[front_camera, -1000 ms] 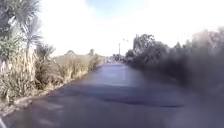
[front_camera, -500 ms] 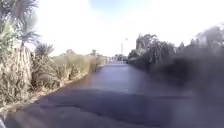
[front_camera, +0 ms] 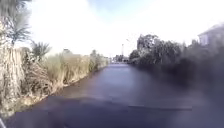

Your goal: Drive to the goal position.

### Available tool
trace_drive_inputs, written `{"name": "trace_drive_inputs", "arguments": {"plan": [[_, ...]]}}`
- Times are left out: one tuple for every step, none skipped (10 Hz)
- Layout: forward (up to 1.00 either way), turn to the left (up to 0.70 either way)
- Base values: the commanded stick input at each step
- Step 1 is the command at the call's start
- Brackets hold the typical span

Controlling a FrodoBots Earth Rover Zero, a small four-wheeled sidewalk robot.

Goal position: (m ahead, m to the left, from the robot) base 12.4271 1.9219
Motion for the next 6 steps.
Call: {"name": "trace_drive_inputs", "arguments": {"plan": [[1.00,-0.20],[1.00,-0.15],[1.00,-0.39],[1.00,-0.36],[1.00,-0.07],[1.00,-0.06]]}}
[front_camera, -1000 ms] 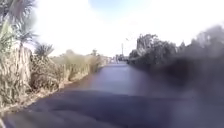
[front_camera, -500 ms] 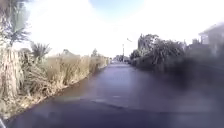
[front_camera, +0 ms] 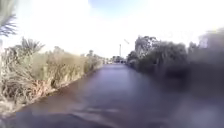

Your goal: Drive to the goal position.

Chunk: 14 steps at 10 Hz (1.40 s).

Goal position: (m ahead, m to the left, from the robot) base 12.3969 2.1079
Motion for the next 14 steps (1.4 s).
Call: {"name": "trace_drive_inputs", "arguments": {"plan": [[1.00,-0.05],[1.00,-0.05],[1.00,-0.05],[1.00,-0.05],[1.00,-0.05],[1.00,-0.05],[1.00,-0.24],[1.00,-0.39],[1.00,-0.39],[1.00,-0.39],[1.00,-0.33],[1.00,-0.18],[1.00,-0.07],[1.00,-0.06]]}}
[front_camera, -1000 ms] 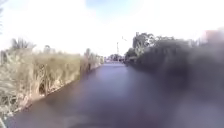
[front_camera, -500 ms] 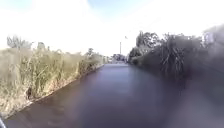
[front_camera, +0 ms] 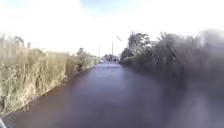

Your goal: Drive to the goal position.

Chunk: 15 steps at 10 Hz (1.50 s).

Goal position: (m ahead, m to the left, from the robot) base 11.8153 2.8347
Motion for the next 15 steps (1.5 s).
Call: {"name": "trace_drive_inputs", "arguments": {"plan": [[1.00,-0.06],[1.00,-0.06],[1.00,-0.06],[1.00,-0.06],[1.00,-0.06],[1.00,-0.06],[1.00,-0.06],[1.00,-0.06],[1.00,-0.06],[1.00,-0.06],[1.00,-0.06],[1.00,-0.06],[1.00,-0.06],[1.00,-0.06],[1.00,-0.06]]}}
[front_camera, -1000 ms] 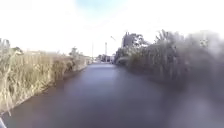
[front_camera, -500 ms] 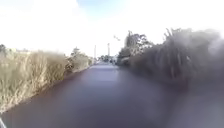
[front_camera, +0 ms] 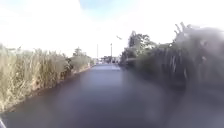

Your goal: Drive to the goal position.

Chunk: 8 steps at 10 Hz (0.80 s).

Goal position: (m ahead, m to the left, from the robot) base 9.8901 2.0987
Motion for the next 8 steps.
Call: {"name": "trace_drive_inputs", "arguments": {"plan": [[1.00,-0.06],[1.00,-0.06],[1.00,-0.06],[1.00,-0.06],[1.00,-0.06],[1.00,-0.06],[0.78,-0.07],[0.33,-0.09]]}}
